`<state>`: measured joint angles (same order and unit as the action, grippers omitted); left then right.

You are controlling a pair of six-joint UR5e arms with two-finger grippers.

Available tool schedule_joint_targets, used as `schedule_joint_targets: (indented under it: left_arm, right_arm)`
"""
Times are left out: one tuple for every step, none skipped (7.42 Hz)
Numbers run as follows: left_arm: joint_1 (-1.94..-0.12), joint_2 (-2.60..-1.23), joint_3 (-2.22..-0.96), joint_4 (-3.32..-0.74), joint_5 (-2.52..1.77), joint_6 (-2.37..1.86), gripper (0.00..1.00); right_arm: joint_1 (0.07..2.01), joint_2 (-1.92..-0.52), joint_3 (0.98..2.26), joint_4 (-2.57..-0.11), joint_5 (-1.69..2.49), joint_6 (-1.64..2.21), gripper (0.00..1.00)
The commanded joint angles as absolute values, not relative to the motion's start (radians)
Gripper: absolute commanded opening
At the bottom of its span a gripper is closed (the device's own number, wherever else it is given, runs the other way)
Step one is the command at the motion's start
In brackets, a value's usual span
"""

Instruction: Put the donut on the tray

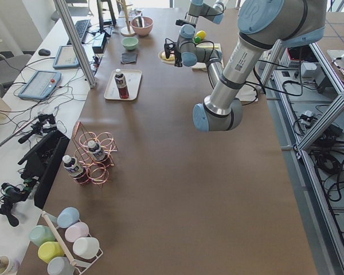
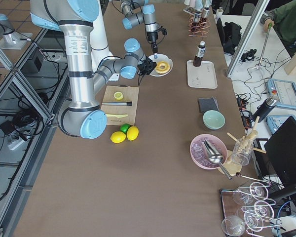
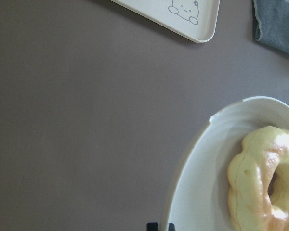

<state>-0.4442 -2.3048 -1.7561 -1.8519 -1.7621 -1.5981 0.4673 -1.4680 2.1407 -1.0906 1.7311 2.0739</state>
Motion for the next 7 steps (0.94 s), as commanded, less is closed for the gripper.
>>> schedule_joint_targets:
  left_arm:
    - [-0.446, -2.286, -1.761, -1.855, -1.761, -1.534, 0.98]
    - [-0.462, -2.249, -1.796, -1.855, -1.77, -1.504, 0.99]
    - [-0.498, -2.203, -1.833, -1.853, -1.829, -1.402, 0.99]
    - [-0.559, -2.141, -1.859, -1.856, -1.915, -1.358, 0.99]
    - [-0.612, -2.078, -1.896, -1.856, -1.972, -1.282, 0.99]
    - [-0.674, -2.013, -1.919, -1.856, -2.038, -1.197, 0.99]
    - [-0.745, -1.961, -1.925, -1.858, -2.11, -1.115, 0.99]
  right_arm:
    - [0.476, -1.468, 2.144, -1.089, 1.736, 2.075, 0.0]
    - [0.479, -1.468, 2.145, -1.089, 1.738, 2.075, 0.0]
    - [0.482, -1.468, 2.135, -1.091, 1.74, 2.075, 0.0]
    - [0.501, -1.465, 2.103, -1.092, 1.741, 2.071, 0.0]
    - [0.538, -1.46, 2.061, -1.092, 1.758, 2.068, 0.0]
    - [0.584, -1.401, 1.995, -1.094, 1.782, 2.069, 0.0]
    - [0.624, -1.341, 1.933, -1.127, 1.799, 2.069, 0.0]
